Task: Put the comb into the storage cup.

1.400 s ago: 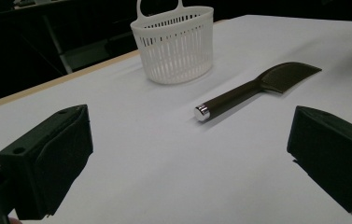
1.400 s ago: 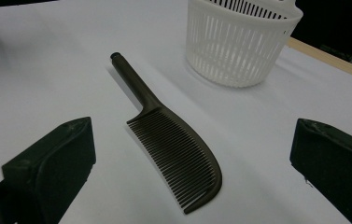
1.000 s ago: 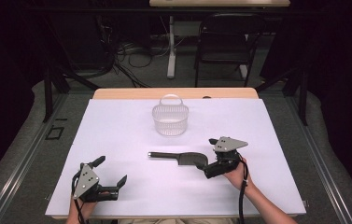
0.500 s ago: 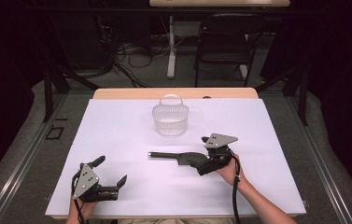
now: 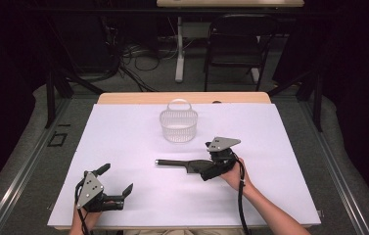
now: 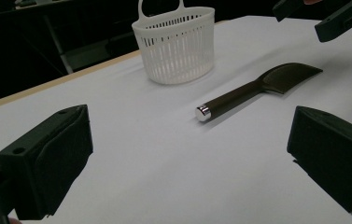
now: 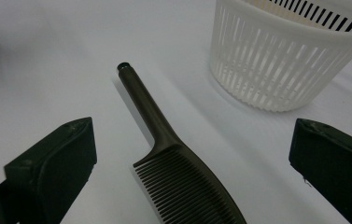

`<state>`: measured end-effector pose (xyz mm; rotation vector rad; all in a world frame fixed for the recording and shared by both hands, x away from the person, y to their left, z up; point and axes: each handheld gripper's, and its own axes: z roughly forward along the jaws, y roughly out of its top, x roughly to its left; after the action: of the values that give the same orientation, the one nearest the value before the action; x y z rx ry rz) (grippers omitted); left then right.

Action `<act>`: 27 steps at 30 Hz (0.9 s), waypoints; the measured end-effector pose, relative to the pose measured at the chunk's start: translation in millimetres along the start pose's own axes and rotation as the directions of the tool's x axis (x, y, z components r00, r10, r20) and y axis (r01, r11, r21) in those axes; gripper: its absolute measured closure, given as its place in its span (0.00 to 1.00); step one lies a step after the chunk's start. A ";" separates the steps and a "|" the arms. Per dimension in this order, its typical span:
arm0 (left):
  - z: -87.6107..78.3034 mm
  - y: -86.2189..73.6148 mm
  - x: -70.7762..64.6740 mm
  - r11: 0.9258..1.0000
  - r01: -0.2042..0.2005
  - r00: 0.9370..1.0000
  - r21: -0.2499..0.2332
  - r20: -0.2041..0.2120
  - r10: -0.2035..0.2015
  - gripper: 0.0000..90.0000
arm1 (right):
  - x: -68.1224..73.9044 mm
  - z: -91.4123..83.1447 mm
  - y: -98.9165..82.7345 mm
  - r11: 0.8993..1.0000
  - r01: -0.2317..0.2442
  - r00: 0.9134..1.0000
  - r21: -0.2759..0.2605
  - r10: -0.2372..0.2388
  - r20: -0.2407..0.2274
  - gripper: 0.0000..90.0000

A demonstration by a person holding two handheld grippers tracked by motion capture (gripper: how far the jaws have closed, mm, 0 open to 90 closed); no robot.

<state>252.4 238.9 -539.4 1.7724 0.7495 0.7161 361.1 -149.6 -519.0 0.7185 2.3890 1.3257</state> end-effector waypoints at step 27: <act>-0.4 -0.1 0.8 1.000 0.002 1.000 -0.001 0.000 -0.002 0.00 | 3.4 35.8 17.1 0.999 0.002 1.000 0.036 -0.001 -0.024 0.17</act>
<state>252.6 239.8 -539.4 1.7705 0.7504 0.7152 380.8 -115.2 -523.1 0.7142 2.4378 1.3008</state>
